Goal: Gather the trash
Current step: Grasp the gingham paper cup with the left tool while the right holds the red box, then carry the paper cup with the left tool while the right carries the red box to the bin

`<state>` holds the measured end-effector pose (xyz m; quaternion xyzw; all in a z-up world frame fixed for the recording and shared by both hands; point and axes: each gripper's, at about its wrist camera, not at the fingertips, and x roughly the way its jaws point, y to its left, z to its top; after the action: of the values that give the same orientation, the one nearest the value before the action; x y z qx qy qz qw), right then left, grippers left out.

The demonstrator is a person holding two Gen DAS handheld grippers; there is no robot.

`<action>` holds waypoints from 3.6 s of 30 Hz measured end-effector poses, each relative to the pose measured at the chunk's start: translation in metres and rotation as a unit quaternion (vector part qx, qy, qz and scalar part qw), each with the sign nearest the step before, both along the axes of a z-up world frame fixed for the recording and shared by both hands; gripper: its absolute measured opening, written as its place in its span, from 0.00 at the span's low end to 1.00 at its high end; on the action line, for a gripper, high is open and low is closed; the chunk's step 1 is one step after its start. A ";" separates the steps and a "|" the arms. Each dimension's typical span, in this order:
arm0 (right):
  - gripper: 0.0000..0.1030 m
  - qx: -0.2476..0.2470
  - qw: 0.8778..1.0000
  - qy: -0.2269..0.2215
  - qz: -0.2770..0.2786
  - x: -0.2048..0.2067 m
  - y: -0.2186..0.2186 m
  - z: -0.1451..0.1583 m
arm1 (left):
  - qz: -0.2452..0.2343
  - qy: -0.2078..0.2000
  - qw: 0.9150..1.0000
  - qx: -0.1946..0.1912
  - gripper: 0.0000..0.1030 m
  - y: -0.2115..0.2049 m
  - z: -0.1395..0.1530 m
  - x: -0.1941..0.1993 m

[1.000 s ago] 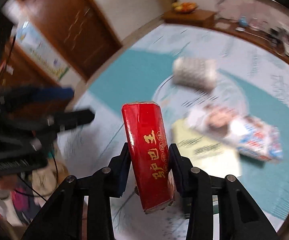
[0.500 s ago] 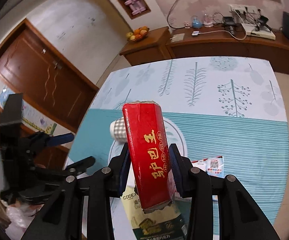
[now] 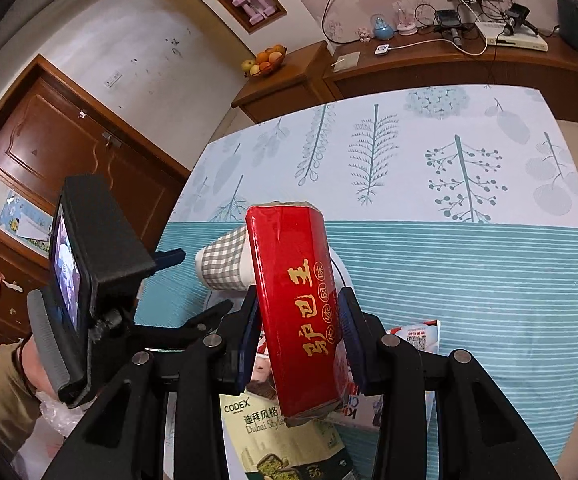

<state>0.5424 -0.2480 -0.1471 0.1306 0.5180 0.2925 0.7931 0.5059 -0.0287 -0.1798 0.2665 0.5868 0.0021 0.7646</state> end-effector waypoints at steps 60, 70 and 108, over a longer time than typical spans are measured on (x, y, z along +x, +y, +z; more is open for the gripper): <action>0.36 0.014 0.999 -0.002 -0.028 -0.121 0.035 0.046 | 0.115 -0.002 0.983 -0.146 0.32 0.053 0.070 -0.104; 0.36 -0.015 0.997 -0.002 -0.075 -0.277 0.077 0.049 | 0.074 -0.011 0.976 -0.203 0.32 0.072 0.088 -0.246; 0.36 -0.045 0.937 0.209 -0.276 -0.604 0.078 -0.227 | -0.011 0.104 0.964 -0.245 0.34 0.011 -0.150 -0.506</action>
<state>-0.0614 -0.1700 -0.3738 0.2906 0.6284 0.0051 0.7216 -0.0005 -0.0175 -0.3300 0.0763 0.6425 -0.1775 0.7415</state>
